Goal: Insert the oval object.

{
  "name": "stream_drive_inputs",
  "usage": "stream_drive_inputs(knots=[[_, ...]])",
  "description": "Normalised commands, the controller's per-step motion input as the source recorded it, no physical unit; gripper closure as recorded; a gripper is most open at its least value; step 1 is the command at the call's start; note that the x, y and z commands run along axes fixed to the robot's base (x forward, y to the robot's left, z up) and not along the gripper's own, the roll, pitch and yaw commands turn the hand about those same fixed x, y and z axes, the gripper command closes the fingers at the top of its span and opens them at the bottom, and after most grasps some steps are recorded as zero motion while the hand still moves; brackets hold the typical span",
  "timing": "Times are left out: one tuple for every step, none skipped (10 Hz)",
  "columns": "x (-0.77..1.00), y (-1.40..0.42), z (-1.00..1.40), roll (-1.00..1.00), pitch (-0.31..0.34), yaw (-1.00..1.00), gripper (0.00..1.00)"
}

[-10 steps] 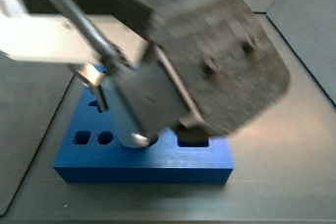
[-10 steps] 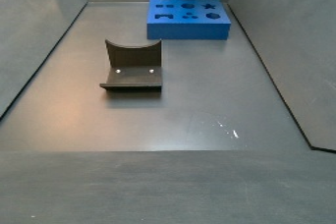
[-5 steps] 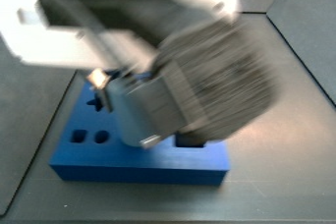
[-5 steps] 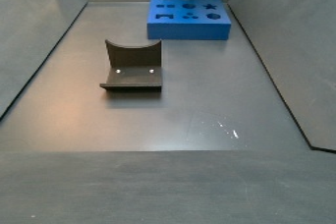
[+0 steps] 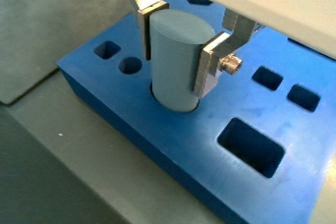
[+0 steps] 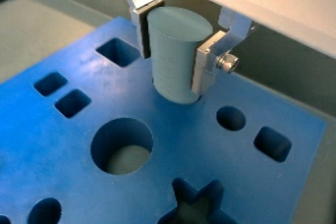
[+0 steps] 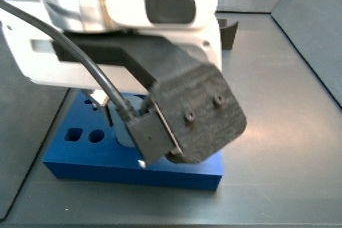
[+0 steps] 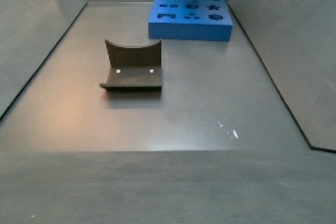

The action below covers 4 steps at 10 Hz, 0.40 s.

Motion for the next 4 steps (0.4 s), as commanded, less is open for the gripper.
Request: stream_drive_inputs(knots=[[0.07,0.05,-0.42,0.24,0.000,0.00,1.00],[0.00,0.00,-0.40,0.30,0.000,0.00,1.00],[0.00,0.00,-0.11,0.00,-0.080,0.00,1.00],[0.00,0.00,0.00,0.00,0.000,0.00,1.00]])
